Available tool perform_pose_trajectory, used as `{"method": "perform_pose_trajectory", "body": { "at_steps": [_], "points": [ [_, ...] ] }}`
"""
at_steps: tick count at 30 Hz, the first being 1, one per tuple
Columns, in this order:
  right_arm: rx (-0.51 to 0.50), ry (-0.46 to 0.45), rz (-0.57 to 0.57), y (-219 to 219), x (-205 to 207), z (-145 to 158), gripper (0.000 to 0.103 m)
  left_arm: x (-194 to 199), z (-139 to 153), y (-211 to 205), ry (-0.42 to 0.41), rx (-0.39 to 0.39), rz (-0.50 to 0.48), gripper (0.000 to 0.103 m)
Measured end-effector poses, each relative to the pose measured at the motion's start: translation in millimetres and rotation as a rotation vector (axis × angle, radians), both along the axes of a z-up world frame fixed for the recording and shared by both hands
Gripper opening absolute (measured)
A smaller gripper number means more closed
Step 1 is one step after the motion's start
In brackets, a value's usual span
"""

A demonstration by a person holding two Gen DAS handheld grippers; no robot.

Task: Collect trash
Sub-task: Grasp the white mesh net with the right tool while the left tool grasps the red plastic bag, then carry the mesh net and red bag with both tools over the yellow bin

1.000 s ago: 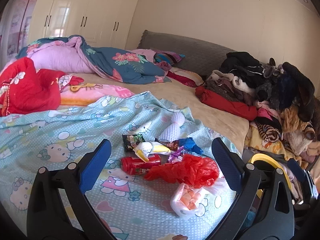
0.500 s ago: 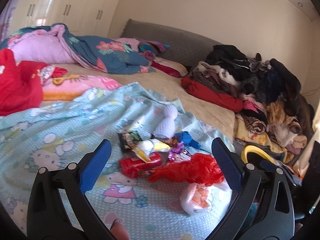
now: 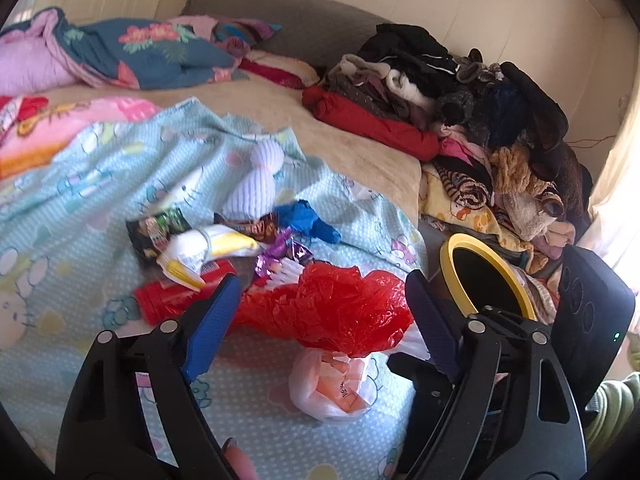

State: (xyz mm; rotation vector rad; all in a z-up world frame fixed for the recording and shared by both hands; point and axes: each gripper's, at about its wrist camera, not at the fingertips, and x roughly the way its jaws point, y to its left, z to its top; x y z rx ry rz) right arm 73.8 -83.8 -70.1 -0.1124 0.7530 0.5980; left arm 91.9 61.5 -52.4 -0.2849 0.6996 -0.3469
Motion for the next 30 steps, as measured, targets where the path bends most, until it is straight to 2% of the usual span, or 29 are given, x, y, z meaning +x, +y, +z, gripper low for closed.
{"method": "perform_pose_trajectory", "body": {
  "at_steps": [1, 2, 7, 9, 12, 16, 22, 30],
  "points": [
    [-0.001, 0.007, 0.009, 1.8, 1.4, -0.4, 0.037, 1.7, -2.4, 0.4, 0.010, -0.006, -0.003, 0.070],
    [0.000, 0.011, 0.016, 2.5, 2.4, -1.3, 0.028, 3.3, -5.1, -0.1, 0.023, -0.009, -0.006, 0.062],
    [0.036, -0.004, 0.022, -1.7, 1.0, 2.6, 0.024, 5.0, -15.1, 1.8, 0.076, -0.052, -0.021, 0.035],
    [0.054, -0.008, 0.020, -5.5, 1.6, 5.1, 0.023, 2.9, -13.5, 1.7, 0.073, -0.059, -0.018, 0.016],
    [0.092, -0.032, 0.014, -12.5, -0.1, 12.5, 0.023, -5.6, 0.8, 4.9, 0.018, -0.079, -0.006, 0.011],
    [0.147, -0.071, -0.002, -25.0, -3.3, 25.5, 0.023, -17.7, 28.5, 9.0, -0.075, -0.101, 0.006, 0.009],
    [0.194, -0.103, -0.071, -48.8, -2.9, 37.0, 0.023, -23.4, 57.5, -1.4, -0.156, -0.064, -0.001, 0.009],
    [0.215, -0.141, -0.169, -87.1, -8.6, 44.1, 0.023, -22.0, 63.5, -31.8, -0.166, -0.043, -0.053, 0.009]
  ]
}}
